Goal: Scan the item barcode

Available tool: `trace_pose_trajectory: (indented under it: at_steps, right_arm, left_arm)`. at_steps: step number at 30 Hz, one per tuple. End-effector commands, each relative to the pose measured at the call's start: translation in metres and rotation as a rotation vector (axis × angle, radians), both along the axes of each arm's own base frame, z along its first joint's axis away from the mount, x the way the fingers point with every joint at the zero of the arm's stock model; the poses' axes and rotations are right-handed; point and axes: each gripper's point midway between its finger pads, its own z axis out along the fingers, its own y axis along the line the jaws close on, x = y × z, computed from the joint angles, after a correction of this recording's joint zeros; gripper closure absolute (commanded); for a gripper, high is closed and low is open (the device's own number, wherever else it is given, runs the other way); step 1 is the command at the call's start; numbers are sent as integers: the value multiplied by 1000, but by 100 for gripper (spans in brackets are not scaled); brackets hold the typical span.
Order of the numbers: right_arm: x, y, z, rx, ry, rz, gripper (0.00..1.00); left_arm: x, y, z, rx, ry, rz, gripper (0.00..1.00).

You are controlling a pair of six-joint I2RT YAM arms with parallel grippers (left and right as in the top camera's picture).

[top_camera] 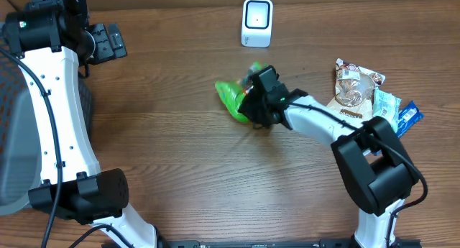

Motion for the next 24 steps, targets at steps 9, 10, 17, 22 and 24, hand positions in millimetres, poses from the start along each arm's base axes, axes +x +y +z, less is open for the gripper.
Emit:
trace_pose_trajectory:
  at_steps: [9, 10, 17, 22, 24]
  right_arm:
    - [-31, -82, 22, -211, -30, 585, 71]
    - [-27, -90, 20, -240, -34, 586, 55]
    - [-29, -87, 36, 26, 56, 430, 12]
    - [-24, -73, 39, 69, 31, 429, 7]
    - [-17, -69, 36, 39, 1, 418, 5]
  left_arm:
    - [3, -3, -2, 6, 7, -25, 0]
    - [3, -3, -2, 6, 7, -25, 0]
    - [3, -3, -2, 6, 7, -25, 0]
    - [3, -3, -2, 6, 7, -25, 0]
    - [3, -3, -2, 6, 7, -25, 0]
